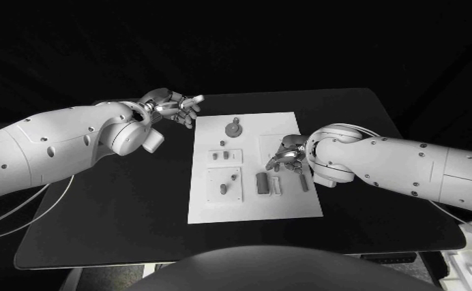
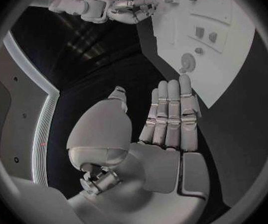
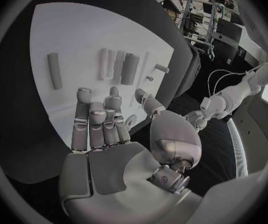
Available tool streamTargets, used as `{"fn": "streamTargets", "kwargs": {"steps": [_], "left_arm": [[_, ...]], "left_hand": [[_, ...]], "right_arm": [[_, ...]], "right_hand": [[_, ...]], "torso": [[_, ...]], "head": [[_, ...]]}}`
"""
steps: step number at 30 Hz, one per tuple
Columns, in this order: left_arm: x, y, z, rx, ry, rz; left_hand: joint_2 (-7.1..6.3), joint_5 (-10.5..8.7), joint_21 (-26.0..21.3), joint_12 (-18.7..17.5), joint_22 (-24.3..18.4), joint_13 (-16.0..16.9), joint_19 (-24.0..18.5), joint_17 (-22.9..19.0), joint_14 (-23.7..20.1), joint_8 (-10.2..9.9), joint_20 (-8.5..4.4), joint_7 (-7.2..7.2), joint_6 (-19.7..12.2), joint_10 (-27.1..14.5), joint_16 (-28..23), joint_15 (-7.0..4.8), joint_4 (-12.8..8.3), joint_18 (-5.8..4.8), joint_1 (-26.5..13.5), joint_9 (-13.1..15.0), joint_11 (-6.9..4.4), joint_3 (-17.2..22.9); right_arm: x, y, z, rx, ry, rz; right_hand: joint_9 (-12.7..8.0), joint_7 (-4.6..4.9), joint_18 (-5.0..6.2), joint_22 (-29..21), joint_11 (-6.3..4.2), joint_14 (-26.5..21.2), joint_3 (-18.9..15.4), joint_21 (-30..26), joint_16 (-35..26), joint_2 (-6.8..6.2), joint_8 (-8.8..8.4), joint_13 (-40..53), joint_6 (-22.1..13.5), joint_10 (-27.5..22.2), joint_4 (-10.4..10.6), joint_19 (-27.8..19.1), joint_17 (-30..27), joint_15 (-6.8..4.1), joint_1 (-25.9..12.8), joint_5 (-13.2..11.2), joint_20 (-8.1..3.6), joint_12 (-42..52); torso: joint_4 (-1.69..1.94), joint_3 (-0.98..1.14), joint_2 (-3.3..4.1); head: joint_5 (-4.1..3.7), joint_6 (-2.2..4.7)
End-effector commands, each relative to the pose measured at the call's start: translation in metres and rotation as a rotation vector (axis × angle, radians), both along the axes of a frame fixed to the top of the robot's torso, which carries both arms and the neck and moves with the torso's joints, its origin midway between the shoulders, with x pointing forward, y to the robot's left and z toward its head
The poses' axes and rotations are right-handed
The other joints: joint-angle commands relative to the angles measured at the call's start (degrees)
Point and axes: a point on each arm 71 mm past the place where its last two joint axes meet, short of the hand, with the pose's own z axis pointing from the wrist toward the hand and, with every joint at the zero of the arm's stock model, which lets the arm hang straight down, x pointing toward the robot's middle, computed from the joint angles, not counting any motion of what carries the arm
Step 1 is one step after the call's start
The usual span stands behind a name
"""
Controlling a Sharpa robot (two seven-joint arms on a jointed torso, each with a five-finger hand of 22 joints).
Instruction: Assemble the parts on the task board
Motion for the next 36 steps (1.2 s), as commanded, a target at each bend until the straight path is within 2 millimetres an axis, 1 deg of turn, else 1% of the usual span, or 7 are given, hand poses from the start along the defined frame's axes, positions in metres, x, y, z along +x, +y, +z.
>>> {"fn": "streamTargets", "kwargs": {"steps": [1,8,12,24,26,31,36], "left_arm": [[0.0,-0.002,0.001,-0.005,-0.006,-0.013],[-0.001,0.0,0.001,-0.002,-0.003,-0.011],[-0.001,0.0,0.001,0.003,-0.005,-0.01],[0.0,-0.001,0.001,0.004,-0.004,-0.012],[0.0,-0.001,0.001,0.004,-0.004,-0.012],[0.0,-0.001,0.001,0.003,-0.004,-0.013],[0.0,-0.001,0.001,0.003,-0.003,-0.014]], "left_hand": [[-0.13,0.12,-0.3,-0.3,0.0,0.0,0.4,-0.1,-0.3,0.4,-0.1,-0.08,-0.4,-0.1,0.2,-0.14,0.1,0.84,-0.3,-0.1,-0.24,0.4],[-0.16,0.12,-0.4,-0.3,0.0,0.0,0.4,-0.1,-0.3,0.4,-0.1,-0.09,-0.4,-0.1,0.2,-0.14,0.1,0.84,-0.3,-0.1,-0.24,0.4],[-0.19,0.12,-0.4,-0.3,0.0,0.0,0.4,-0.1,-0.3,0.4,-0.1,-0.09,-0.4,-0.1,0.2,-0.14,0.1,0.84,-0.3,-0.1,-0.24,0.4],[-0.05,0.12,-0.4,-0.3,0.0,0.0,0.4,-0.1,-0.3,0.5,-0.09,-0.11,-0.4,0.0,0.2,-0.13,0.2,0.84,-1.0,-0.1,-0.25,0.5],[-0.04,0.12,-0.4,-0.3,0.0,0.0,0.4,-0.1,-0.3,0.5,-0.09,-0.11,-0.4,0.0,0.2,-0.13,0.2,0.84,-1.1,-0.1,-0.25,0.5],[-0.05,0.12,-0.4,-0.3,0.0,0.0,0.4,-0.1,-0.3,0.5,-0.09,-0.11,-0.4,0.0,0.2,-0.14,0.2,0.85,-1.2,-0.1,-0.25,0.5],[-0.04,0.12,-0.4,-0.3,0.0,0.0,0.4,-0.1,-0.3,0.5,-0.1,-0.12,-0.4,0.0,0.2,-0.14,0.2,0.85,-1.2,-0.2,-0.25,0.5]], "right_arm": [[0.001,-0.005,0.008,0.006,-0.018,0.031],[0.005,-0.029,0.02,-0.098,0.049,0.04],[0.007,-0.045,0.02,-0.121,0.051,0.012],[0.001,-0.073,0.016,-0.181,0.021,-0.02],[-0.001,-0.074,0.012,-0.183,0.029,-0.021],[-0.005,-0.075,0.0,-0.191,0.044,-0.024],[-0.01,-0.072,-0.011,-0.203,0.056,-0.013]], "right_hand": [[0.1,0.29,0.86,0.4,-0.2,0.4,0.0,0.3,0.1,0.74,0.07,-0.1,-0.2,0.4,-1.6,0.4,-0.1,-0.13,1.8,0.5,0.05,0.3],[0.2,0.28,0.86,0.5,-0.2,0.3,-0.8,0.1,-0.1,0.21,0.13,-0.2,-0.1,0.3,-1.9,0.0,-0.2,-0.03,3.8,0.1,0.23,0.2],[0.2,0.43,0.86,0.5,-0.05,-0.2,-1.7,-0.2,-0.3,-0.23,0.0,-0.3,-0.4,-0.2,-1.8,-0.7,-0.2,0.24,4.7,-3.3,0.58,-0.1],[0.3,0.18,0.86,0.4,-0.28,-0.1,-2.4,-0.2,-0.2,-0.44,0.35,-0.4,0.5,0.1,-1.1,-0.5,-0.2,0.23,3.2,-4.9,0.74,0.0],[0.3,0.08,0.86,0.4,-0.31,0.0,-2.5,-0.3,-0.2,-1.13,0.38,-0.4,0.7,0.2,-0.5,-0.4,-0.2,0.2,2.4,-5.0,0.72,0.0],[0.3,-0.12,0.86,0.2,-0.57,0.2,-0.9,-0.4,-0.2,-4.35,0.4,-0.5,1.0,0.4,4.2,-0.1,-0.3,-0.04,-0.5,-5.5,0.3,-0.1],[0.4,-0.17,0.86,0.2,-0.63,0.3,-0.2,-0.4,-0.1,-5.23,0.44,-0.5,1.1,0.5,5.7,0.0,-0.3,-0.14,-0.8,-6.4,0.13,-0.1]], "torso": [[-0.03,-0.01,-0.01],[-0.11,0.05,0.0],[-0.01,-0.01,0.0],[-0.13,0.05,-0.08],[-0.15,0.05,-0.09],[-0.05,0.09,0.0],[0.07,0.06,0.05]], "head": [[-0.09,0.13],[-0.12,0.06],[-0.37,0.06],[-0.7,0.02],[-0.62,0.03],[-0.78,0.05],[-0.82,0.01]]}}
